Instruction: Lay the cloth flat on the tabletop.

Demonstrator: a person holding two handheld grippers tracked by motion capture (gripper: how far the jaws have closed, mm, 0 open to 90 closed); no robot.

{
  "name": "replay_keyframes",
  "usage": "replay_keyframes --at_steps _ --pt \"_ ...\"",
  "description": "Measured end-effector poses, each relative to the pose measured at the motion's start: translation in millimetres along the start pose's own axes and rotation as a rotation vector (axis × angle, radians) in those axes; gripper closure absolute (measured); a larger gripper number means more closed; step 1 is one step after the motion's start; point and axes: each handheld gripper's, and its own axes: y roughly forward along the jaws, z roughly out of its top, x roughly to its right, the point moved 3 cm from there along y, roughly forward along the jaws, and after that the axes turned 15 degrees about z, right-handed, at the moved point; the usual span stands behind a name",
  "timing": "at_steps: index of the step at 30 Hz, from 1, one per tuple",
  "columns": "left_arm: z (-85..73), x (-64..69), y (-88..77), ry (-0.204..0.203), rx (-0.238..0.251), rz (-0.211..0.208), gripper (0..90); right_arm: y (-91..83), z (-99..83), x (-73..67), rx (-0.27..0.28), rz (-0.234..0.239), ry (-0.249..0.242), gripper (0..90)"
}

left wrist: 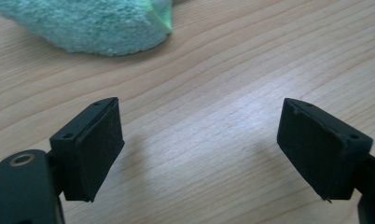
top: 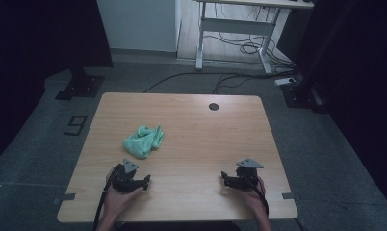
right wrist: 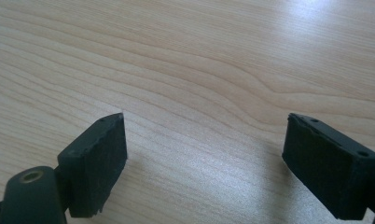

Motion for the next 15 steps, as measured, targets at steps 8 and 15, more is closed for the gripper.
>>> replay_keyframes --at_steps 8,15 --pt "-0.2 -2.0 -6.5 -0.022 0.009 -0.012 15.3 -0.4 -0.9 -3.9 0.000 -0.006 -0.022 15.2" --pt "-1.6 -3.7 -10.9 -0.036 0.021 -0.015 18.0 -0.8 -1.0 -4.6 0.003 -0.012 -0.033 16.4"
